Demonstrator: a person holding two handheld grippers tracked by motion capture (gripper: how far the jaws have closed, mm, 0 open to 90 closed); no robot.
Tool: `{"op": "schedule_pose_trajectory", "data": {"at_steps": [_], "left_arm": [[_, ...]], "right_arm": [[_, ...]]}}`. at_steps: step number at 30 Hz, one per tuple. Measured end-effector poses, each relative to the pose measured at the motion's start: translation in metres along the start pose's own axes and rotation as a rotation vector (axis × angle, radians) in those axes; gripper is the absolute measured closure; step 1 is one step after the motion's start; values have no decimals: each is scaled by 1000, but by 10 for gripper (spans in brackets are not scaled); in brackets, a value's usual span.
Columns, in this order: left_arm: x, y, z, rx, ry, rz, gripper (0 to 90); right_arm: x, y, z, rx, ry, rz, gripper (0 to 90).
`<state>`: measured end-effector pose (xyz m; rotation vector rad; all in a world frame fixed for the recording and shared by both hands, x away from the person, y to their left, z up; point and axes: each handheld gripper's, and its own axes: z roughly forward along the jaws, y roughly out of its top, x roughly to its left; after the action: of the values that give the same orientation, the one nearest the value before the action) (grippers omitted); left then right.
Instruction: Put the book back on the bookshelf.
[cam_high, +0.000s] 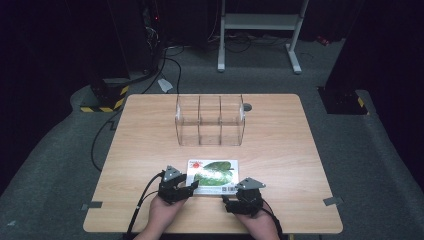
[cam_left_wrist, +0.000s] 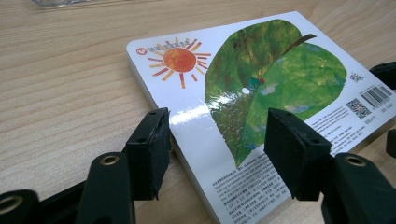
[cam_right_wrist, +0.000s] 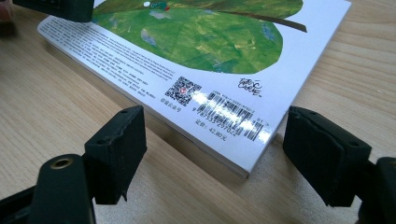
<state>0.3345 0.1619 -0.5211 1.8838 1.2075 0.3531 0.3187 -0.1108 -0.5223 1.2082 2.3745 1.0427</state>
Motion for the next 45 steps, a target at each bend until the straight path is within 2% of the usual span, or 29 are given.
{"op": "schedule_pose_trajectory", "data": {"at_steps": [3,9,11,17,19,20,23,25,31,35,41,45], "left_arm": [[0,1,-1,-8,-10,-25,408],[-1,3,-6,-24,-17,-26,412],[-2,4,-8,-36,-10,-8,412],[-6,8,-15,-66,-27,2,428],[-8,9,-17,-81,-30,2,427],[-9,10,-19,-85,-31,2,427],[-10,13,-22,-103,-40,5,426],[-12,15,-25,-115,-44,14,426],[-13,16,-27,-123,-42,21,423],[-13,16,-26,-123,-47,19,423],[-13,16,-28,-125,-48,25,424],[-12,16,-27,-121,-57,21,424]], "right_arm": [[-1,0,-1,3,8,17,210],[1,0,0,2,1,17,193],[2,1,1,4,-7,16,181],[3,1,2,5,-21,13,149],[3,1,1,2,-21,20,147],[4,1,1,6,-21,38,147],[3,2,2,2,-22,14,142],[3,2,2,2,-24,19,142],[3,2,3,0,-35,14,144],[3,2,2,-2,-33,36,161],[3,2,3,-3,-62,42,208],[2,2,3,-11,-59,52,215]]}}
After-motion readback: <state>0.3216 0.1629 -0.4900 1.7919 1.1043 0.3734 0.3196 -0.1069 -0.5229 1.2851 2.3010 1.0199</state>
